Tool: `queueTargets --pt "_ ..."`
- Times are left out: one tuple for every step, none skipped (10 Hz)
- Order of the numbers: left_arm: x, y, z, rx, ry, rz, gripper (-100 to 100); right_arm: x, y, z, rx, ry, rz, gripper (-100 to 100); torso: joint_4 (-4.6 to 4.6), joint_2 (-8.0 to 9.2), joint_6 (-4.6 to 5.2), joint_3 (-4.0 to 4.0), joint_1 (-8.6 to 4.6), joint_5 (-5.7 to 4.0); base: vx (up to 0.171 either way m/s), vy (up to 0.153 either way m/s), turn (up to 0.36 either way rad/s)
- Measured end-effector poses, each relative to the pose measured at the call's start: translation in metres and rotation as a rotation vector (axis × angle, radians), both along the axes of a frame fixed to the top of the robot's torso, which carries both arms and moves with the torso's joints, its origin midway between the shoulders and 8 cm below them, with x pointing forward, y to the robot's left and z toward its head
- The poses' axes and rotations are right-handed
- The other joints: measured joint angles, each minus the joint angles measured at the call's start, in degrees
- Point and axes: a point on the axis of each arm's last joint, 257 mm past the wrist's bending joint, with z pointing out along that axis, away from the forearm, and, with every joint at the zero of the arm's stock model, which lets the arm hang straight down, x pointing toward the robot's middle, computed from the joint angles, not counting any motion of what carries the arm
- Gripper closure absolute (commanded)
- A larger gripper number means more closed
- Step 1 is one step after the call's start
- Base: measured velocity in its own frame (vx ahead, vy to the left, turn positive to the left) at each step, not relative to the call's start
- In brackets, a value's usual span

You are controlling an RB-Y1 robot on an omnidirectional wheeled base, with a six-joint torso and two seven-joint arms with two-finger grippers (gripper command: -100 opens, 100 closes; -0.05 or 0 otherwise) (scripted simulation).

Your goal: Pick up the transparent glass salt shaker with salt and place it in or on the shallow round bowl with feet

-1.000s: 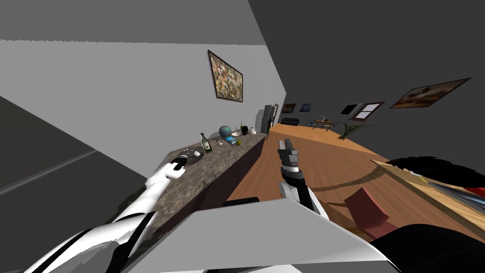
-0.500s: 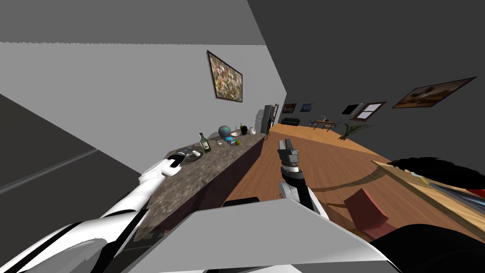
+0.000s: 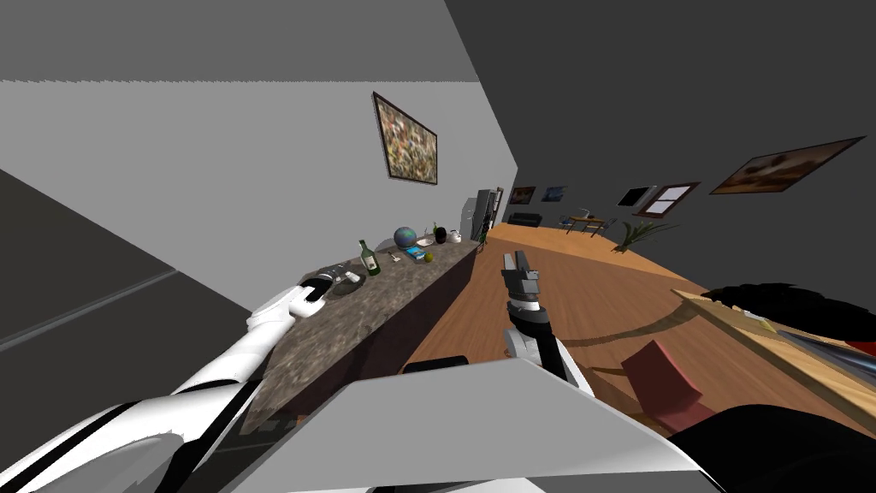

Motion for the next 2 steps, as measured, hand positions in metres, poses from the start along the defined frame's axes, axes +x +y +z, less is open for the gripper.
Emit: queueTargets --pt "0.0 0.0 0.0 0.0 0.0 0.0 0 0.0 0.0 0.0 0.0 0.0 0.0 0 0.0 0.0 0.0 0.0 0.0 0.0 0.0 0.0 0.0" --pt "0.0 0.0 0.0 0.0 0.0 0.0 0 0.0 0.0 0.0 0.0 0.0 0.0 0 0.0 0.0 0.0 0.0 0.01 0.0 0.0 0.0 0.0"
